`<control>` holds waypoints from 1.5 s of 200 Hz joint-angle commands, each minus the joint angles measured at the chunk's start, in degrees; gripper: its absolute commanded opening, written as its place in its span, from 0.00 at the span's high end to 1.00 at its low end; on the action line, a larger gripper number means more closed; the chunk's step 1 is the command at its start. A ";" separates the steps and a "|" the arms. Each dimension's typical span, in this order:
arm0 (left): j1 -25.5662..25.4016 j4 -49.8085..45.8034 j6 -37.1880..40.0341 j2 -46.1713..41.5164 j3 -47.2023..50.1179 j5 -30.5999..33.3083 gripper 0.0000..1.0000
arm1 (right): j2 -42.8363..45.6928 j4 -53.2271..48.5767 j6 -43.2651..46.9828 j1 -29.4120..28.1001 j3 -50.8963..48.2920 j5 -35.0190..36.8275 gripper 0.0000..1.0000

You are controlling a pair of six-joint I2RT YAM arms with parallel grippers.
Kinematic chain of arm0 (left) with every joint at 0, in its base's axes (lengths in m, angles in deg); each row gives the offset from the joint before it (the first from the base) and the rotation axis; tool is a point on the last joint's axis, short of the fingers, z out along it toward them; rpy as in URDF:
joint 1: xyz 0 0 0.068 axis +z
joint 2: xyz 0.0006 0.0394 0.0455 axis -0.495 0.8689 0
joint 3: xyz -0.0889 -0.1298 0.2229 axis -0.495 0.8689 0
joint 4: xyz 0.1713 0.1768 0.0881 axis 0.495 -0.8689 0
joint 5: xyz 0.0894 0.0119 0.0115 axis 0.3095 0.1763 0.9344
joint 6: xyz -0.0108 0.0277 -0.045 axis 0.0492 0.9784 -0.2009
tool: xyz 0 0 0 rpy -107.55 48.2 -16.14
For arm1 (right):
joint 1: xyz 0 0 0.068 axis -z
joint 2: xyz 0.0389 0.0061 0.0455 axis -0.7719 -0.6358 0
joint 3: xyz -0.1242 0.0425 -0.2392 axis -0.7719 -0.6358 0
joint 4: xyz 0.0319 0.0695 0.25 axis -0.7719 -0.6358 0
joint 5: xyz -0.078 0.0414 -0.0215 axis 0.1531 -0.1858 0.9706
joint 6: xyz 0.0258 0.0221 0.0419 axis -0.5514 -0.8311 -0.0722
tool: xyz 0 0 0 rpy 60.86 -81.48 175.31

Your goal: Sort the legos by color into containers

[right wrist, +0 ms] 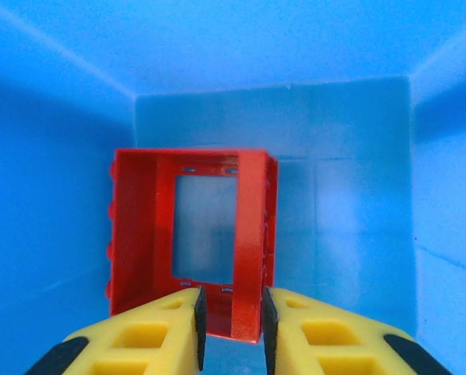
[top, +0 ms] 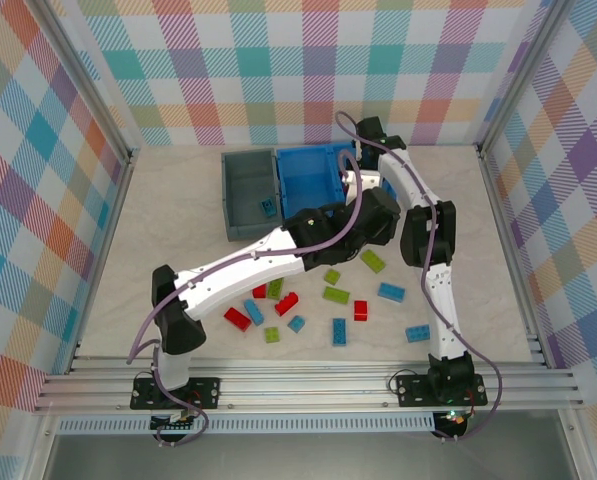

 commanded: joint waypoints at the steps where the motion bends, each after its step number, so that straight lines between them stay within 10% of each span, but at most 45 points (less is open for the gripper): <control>1: 0.68 -3.36 0.14 -0.89 -1.45 1.77 0.33 | -0.08 -1.59 0.45 0.30 2.16 -0.98 0.71; 80: 1.75 -9.25 -6.37 -15.25 15.97 2.25 0.33 | 21.43 -2.45 -2.33 -0.39 -3.95 2.47 0.63; 191: 25.07 -10.87 6.27 -7.42 33.18 -26.72 0.26 | 88.84 12.33 -21.93 -23.66 -81.63 -11.77 0.29; 300: 25.40 -9.26 6.64 5.53 33.77 -27.49 0.39 | 96.28 11.51 -27.88 -33.01 -89.25 -8.43 0.27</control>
